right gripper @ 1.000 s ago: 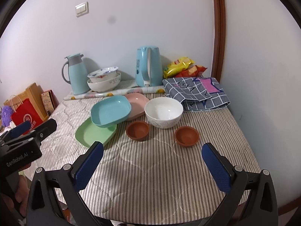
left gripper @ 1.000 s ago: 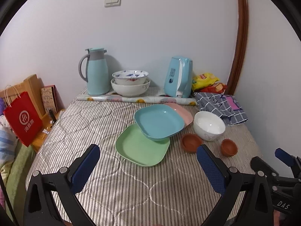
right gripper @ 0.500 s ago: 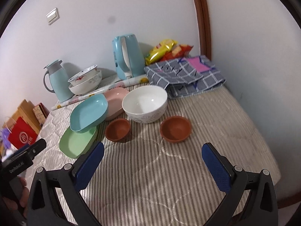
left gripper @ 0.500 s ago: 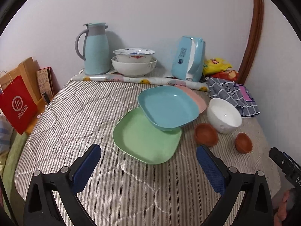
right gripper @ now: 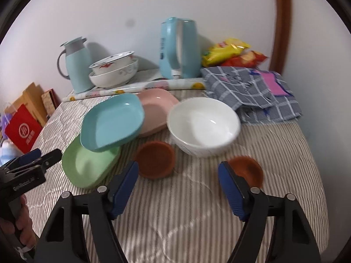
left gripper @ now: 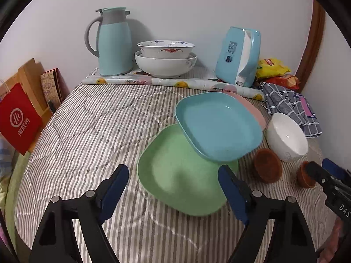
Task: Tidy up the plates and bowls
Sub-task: 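Reach both grippers to the blue plate rim and close on it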
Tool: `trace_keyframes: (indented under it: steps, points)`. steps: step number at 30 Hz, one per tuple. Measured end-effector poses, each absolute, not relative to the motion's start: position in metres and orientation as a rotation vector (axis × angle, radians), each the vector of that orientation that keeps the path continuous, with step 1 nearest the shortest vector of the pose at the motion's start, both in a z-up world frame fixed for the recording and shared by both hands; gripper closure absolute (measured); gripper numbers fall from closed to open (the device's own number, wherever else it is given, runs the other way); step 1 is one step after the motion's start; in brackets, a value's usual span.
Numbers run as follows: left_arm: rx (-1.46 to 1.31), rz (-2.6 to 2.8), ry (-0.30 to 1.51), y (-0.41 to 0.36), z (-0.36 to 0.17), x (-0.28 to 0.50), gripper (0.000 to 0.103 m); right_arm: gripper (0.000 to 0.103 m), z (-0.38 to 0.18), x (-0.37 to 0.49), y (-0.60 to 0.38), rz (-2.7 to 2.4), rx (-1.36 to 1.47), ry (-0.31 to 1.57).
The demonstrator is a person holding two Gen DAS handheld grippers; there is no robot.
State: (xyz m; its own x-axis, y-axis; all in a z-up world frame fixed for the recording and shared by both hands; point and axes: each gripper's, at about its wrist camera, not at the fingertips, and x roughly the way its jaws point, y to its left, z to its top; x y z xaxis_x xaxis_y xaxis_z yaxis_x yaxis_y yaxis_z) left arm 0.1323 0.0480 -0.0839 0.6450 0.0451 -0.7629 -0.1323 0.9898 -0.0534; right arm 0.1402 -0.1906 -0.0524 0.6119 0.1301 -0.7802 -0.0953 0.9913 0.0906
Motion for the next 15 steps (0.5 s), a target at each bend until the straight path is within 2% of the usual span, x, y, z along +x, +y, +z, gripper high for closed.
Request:
trace_keyframes:
  steps: [5, 8, 15]
  points:
    - [-0.111, 0.098, 0.864, 0.056, -0.084, 0.156, 0.033, 0.045, -0.053, 0.172, -0.168, 0.179, 0.01, 0.92]
    - [-0.121, 0.097, 0.864, 0.062, -0.085, 0.172, 0.042, 0.049, -0.055, 0.187, -0.159, 0.184, 0.008, 0.932]
    - [-0.139, 0.054, 0.874, 0.065, -0.091, 0.206, 0.048, 0.063, -0.067, 0.219, -0.141, 0.217, 0.007, 0.973]
